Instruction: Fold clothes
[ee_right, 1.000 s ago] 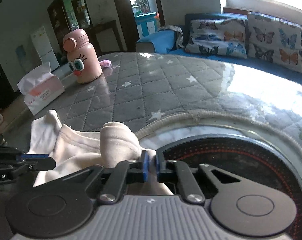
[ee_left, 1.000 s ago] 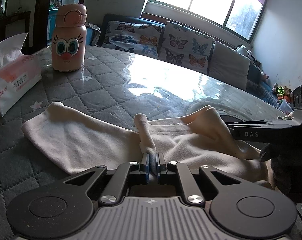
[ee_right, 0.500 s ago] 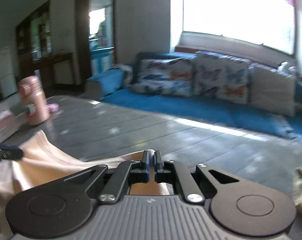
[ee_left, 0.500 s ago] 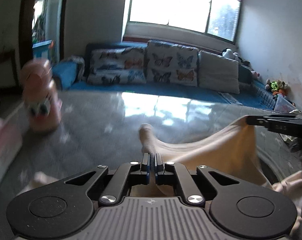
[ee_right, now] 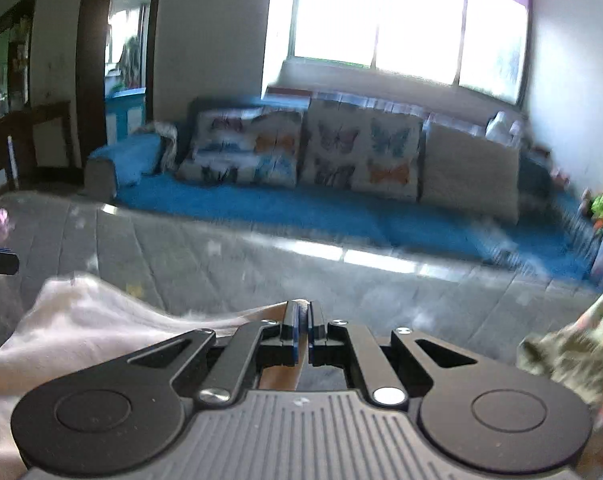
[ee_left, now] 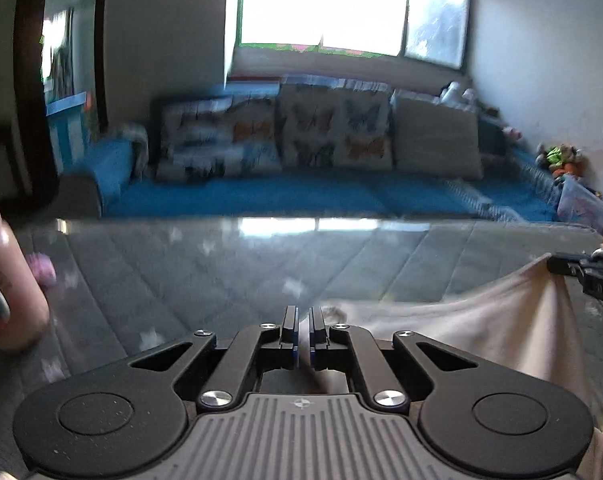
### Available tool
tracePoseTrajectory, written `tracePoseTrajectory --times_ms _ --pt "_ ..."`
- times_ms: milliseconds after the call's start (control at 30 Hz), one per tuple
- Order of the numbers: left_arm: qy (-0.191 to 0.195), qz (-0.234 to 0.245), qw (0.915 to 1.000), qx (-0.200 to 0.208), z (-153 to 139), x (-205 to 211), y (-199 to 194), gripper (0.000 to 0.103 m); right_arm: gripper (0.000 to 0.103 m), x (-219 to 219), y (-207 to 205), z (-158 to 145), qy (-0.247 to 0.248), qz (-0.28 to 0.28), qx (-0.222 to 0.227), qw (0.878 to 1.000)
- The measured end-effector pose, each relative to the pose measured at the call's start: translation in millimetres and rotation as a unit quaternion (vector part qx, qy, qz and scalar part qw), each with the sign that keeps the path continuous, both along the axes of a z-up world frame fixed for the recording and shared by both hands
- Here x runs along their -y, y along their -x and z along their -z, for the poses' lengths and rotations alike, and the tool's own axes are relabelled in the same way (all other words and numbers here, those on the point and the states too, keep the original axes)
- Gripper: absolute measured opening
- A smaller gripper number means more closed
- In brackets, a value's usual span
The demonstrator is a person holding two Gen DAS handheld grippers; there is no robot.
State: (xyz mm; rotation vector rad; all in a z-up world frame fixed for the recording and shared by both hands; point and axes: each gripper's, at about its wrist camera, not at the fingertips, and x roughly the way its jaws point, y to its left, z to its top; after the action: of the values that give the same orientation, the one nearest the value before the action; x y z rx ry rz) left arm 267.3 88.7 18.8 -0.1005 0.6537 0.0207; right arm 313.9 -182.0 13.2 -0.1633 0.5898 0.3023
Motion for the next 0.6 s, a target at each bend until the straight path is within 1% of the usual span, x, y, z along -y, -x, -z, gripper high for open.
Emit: tracePoseTrajectory --times_ms 67,133,200,233,267,300,367,433,467,600 --pt "0.017 0.0 0.9998 -0.01 2 -6 -5 0.006 0.006 5 -7 10 -0.007 0.004 -0.03 1.0" --pt "0.034 -0.001 0.9992 -0.02 5 -12 -10 0.008 0.009 13 -8 15 -0.021 0.011 -0.036 0.999" --pt "0.047 0.002 0.9986 -0.026 5 -13 -16 0.017 0.015 23 -12 16 -0.044 0.017 -0.054 0.997" --pt "0.051 0.002 0.9983 -0.027 4 -11 -18 0.02 0.015 29 -14 17 -0.058 0.021 -0.065 0.996" --pt "0.055 0.004 0.9982 -0.026 3 -9 -19 0.025 0.015 32 -13 17 -0.062 0.022 -0.067 0.996" --pt "0.057 0.008 0.9981 -0.024 3 -6 -19 0.028 0.016 36 -13 16 -0.066 0.023 -0.07 0.995" --pt "0.057 0.017 0.998 -0.023 3 0 -22 0.028 0.016 43 -11 15 -0.075 0.026 -0.073 0.994" --pt "0.047 0.022 0.9983 -0.027 5 7 -27 0.028 0.017 48 -9 13 -0.081 0.026 -0.074 0.994" --pt "0.042 0.025 0.9984 -0.029 7 11 -29 0.026 0.017 49 -8 13 -0.079 0.024 -0.074 0.994" --pt "0.024 0.032 0.9984 -0.039 12 23 -41 0.026 0.02 50 -5 13 -0.07 0.014 -0.074 0.995"
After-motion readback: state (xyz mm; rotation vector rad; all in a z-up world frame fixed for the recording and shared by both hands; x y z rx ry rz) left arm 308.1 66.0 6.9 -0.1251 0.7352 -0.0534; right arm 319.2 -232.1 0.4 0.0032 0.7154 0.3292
